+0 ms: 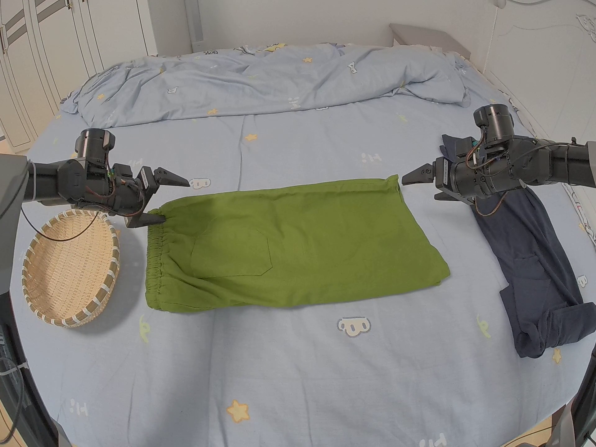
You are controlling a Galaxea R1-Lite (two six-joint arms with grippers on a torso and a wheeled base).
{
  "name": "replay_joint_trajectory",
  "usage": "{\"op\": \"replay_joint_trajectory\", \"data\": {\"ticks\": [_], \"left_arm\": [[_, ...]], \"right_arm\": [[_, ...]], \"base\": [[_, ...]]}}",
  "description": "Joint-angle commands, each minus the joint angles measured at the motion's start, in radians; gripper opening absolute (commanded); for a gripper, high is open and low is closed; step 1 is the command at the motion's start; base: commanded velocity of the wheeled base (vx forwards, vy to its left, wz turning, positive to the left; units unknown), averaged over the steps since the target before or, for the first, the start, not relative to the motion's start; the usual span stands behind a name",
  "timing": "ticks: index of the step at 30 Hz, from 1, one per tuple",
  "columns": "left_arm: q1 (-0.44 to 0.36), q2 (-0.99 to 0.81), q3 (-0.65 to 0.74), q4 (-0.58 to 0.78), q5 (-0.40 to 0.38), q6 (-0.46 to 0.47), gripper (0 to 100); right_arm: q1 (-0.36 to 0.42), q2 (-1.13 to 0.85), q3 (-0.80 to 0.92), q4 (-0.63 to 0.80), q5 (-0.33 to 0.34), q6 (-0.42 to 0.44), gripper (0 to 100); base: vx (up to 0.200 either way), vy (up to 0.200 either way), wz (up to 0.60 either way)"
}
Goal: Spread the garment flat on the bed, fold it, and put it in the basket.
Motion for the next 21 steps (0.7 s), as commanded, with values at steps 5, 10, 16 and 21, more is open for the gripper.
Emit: {"op": "replay_joint_trajectory", "data": {"ticks": [5,10,16,21], "left_arm": [[0.000,-0.325,0.272,-0.006,-0.011,0.039,100],[0.011,-0.352,0.490,-0.089,0.001,0.191,100],[0.014,-0.338,0.576,-0.184,0.018,0.212,100],[0.009,-0.263,0.575,-0.198,0.033,0.215,100]], "right_arm": [[-0.049,-0.125,0.171,-0.006,0.059,0.085,100],[-0.061,-0.156,0.234,-0.033,0.091,0.081,100],[-0.061,-0.182,0.263,-0.044,0.094,0.082,100],[-0.057,-0.180,0.268,-0.046,0.094,0.082,100]], "base": [[0.000,0.000,0.00],[0.000,0.000,0.00],[0.000,0.000,0.00],[0.000,0.000,0.00]]}}
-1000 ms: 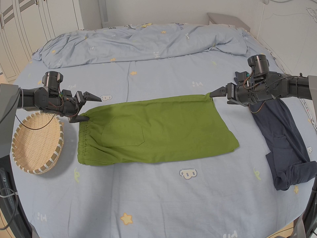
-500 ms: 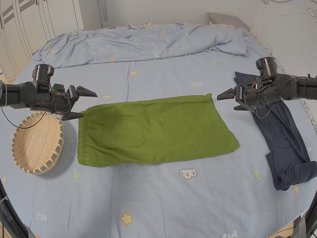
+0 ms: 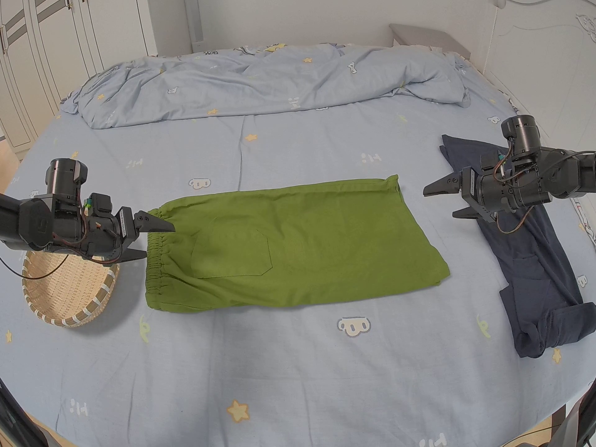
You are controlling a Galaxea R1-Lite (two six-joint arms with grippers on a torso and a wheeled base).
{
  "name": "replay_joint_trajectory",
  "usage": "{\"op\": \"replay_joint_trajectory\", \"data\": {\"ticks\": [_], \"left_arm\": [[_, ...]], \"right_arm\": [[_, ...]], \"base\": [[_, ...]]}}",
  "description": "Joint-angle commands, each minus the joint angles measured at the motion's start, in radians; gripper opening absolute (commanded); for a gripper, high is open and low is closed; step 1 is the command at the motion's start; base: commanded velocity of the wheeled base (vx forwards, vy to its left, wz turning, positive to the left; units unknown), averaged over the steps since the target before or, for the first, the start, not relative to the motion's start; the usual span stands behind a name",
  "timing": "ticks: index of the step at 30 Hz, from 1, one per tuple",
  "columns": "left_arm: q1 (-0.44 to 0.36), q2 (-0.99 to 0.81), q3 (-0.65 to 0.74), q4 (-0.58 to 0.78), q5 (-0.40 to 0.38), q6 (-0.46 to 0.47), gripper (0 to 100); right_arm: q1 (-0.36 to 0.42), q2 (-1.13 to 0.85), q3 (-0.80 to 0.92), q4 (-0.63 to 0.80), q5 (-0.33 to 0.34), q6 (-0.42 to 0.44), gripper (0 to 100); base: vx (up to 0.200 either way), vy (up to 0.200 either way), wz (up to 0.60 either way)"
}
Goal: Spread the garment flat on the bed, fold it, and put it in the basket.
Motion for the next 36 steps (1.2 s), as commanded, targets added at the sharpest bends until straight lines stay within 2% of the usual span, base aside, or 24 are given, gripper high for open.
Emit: {"op": "replay_joint_trajectory", "data": {"ticks": [1,7,35,36], "left_arm": [[-0.004,0.053,0.011,-0.008,0.007,0.003,100],[-0.015,0.126,0.006,-0.060,0.064,0.001,100],[-0.049,0.258,-0.115,-0.062,0.052,-0.012,100],[-0.052,0.260,-0.120,-0.062,0.050,-0.014,0]], "right_arm": [[0.003,-0.020,0.013,-0.002,0.002,0.001,100],[0.008,-0.014,0.013,-0.002,0.002,-0.001,100],[0.002,0.007,0.018,-0.003,0.003,0.001,100],[0.002,0.012,0.018,-0.003,0.003,0.001,100]], "base": [[0.000,0.000,0.00],[0.000,0.000,0.00],[0.000,0.000,0.00],[0.000,0.000,0.00]]}}
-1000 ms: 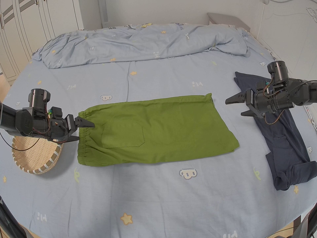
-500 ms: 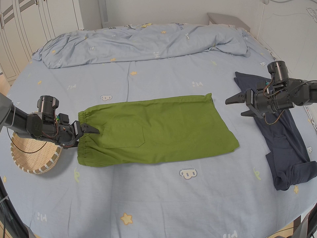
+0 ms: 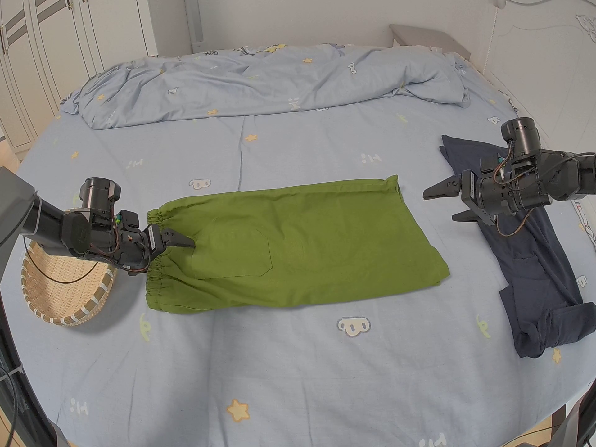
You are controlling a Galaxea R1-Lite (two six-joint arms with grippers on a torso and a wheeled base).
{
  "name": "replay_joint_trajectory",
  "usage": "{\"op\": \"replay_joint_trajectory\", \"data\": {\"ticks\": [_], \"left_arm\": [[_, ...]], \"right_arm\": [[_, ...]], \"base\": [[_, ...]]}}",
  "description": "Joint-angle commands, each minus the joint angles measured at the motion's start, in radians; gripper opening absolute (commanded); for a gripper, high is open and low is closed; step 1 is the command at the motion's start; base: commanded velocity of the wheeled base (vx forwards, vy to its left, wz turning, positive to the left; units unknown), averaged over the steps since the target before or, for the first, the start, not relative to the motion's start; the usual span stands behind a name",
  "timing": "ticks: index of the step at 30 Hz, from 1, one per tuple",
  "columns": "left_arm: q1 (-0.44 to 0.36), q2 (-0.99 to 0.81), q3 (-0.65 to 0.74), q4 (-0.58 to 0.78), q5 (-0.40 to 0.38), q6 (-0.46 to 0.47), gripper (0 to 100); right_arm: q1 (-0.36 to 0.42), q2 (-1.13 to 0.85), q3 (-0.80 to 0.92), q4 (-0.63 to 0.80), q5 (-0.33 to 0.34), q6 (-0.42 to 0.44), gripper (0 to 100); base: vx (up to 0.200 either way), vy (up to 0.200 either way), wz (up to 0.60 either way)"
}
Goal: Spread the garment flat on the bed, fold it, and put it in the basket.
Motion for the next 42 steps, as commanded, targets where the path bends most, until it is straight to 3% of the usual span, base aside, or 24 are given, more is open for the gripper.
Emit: {"op": "replay_joint_trajectory", "data": {"ticks": [1,19,40,41,42], "left_arm": [[-0.009,0.019,-0.016,0.002,-0.001,-0.001,0],[-0.006,-0.009,-0.010,0.002,-0.001,-0.001,0],[-0.003,-0.014,-0.011,0.002,0.000,-0.001,0],[-0.005,-0.014,-0.010,0.002,0.000,-0.001,0],[-0.005,-0.014,-0.011,0.002,0.000,-0.001,0]], "right_arm": [[-0.001,0.017,-0.001,0.000,0.000,-0.001,100],[-0.004,0.155,0.002,0.011,0.002,-0.034,100],[0.062,0.193,0.025,0.023,-0.004,-0.040,100],[0.057,0.195,0.022,0.023,-0.004,-0.038,0],[0.056,0.197,0.020,0.021,-0.006,-0.038,0]], "base": [[0.000,0.000,0.00],[0.000,0.000,0.00],[0.000,0.000,0.00],[0.000,0.000,0.00],[0.000,0.000,0.00]]}}
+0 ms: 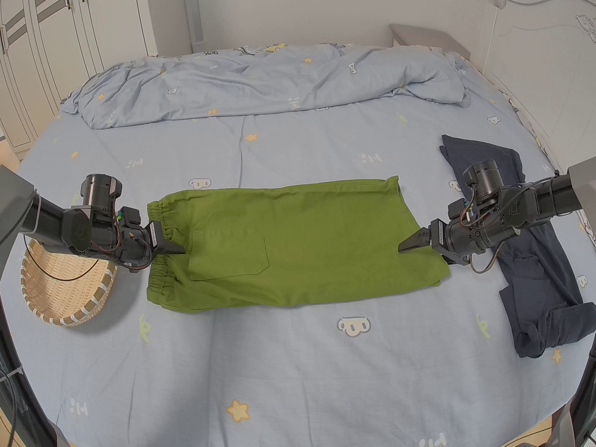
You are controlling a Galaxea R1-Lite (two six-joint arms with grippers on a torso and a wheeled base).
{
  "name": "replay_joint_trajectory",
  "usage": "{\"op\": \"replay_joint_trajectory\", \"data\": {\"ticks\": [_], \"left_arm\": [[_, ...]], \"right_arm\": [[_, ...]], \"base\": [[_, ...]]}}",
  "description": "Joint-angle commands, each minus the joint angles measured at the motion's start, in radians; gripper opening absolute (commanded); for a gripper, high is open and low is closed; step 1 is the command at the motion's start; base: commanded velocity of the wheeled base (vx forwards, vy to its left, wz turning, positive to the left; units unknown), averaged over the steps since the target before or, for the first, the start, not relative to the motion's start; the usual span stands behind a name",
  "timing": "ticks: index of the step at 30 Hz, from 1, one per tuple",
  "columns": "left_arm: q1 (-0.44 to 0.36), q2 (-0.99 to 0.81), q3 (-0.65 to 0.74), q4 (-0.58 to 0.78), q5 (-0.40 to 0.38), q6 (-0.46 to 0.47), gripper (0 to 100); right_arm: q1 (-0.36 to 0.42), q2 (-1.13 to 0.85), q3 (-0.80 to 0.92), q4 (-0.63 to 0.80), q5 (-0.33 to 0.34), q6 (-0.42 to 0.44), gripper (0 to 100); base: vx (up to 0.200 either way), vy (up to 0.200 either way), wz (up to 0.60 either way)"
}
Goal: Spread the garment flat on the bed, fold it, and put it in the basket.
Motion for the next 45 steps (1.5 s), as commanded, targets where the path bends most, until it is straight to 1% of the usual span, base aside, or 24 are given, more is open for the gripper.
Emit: {"op": "replay_joint_trajectory", "data": {"ticks": [1,14,20,23,25,27,28,30,31,33,34,37,38,41,43,45], "left_arm": [[0.000,-0.002,0.001,-0.001,0.000,0.000,0],[0.003,-0.002,-0.001,-0.001,0.000,0.000,0],[-0.003,-0.038,0.013,0.028,0.003,0.004,0],[-0.005,-0.104,0.041,0.091,0.003,0.011,0],[-0.005,-0.149,0.067,0.121,0.003,0.014,0],[-0.005,-0.150,0.070,0.122,0.003,0.015,0],[-0.003,-0.204,0.139,0.124,0.003,0.018,0],[0.002,-0.238,0.199,0.124,0.003,0.044,0],[0.003,-0.244,0.209,0.124,0.003,0.049,0],[0.005,-0.273,0.289,0.124,0.003,0.095,0],[0.005,-0.295,0.361,0.122,0.003,0.130,0],[-0.003,-0.310,0.450,0.114,0.005,0.175,0],[-0.005,-0.322,0.516,0.110,0.009,0.205,0],[-0.005,-0.353,0.613,0.076,0.009,0.210,0],[-0.005,-0.365,0.659,0.041,0.011,0.212,0],[-0.005,-0.370,0.674,0.027,0.011,0.213,0]], "right_arm": [[-0.004,0.014,-0.005,-0.002,-0.001,0.000,0],[-0.032,0.008,-0.014,0.000,-0.001,0.000,0],[-0.023,-0.091,0.017,0.061,-0.001,-0.002,0],[-0.018,-0.160,0.061,0.119,-0.005,-0.025,0],[-0.023,-0.199,0.118,0.135,-0.011,-0.043,0],[-0.023,-0.202,0.122,0.135,-0.011,-0.045,0],[-0.035,-0.273,0.242,0.130,-0.021,-0.054,0],[-0.050,-0.314,0.325,0.126,-0.021,-0.062,0],[-0.053,-0.322,0.337,0.126,-0.021,-0.063,0],[-0.069,-0.370,0.423,0.124,-0.017,-0.088,0],[-0.078,-0.407,0.494,0.113,-0.018,-0.108,0],[-0.078,-0.448,0.578,0.086,-0.018,-0.117,0],[-0.072,-0.485,0.652,0.055,-0.018,-0.118,0],[-0.066,-0.538,0.776,-0.009,-0.018,-0.120,0],[-0.064,-0.561,0.830,-0.034,-0.018,-0.120,0],[-0.064,-0.571,0.847,-0.040,-0.018,-0.120,0]], "base": [[0.000,0.000,0.00],[0.000,0.000,0.00],[0.000,0.000,0.00],[0.000,0.000,0.00],[0.000,0.000,0.00],[0.000,0.000,0.00],[0.000,0.000,0.00],[0.000,0.000,0.00],[0.000,0.000,0.00],[0.000,0.000,0.00],[0.000,0.000,0.00],[0.000,0.000,0.00],[0.000,0.000,0.00],[0.000,0.000,0.00],[0.000,0.000,0.00],[0.000,0.000,0.00]]}}
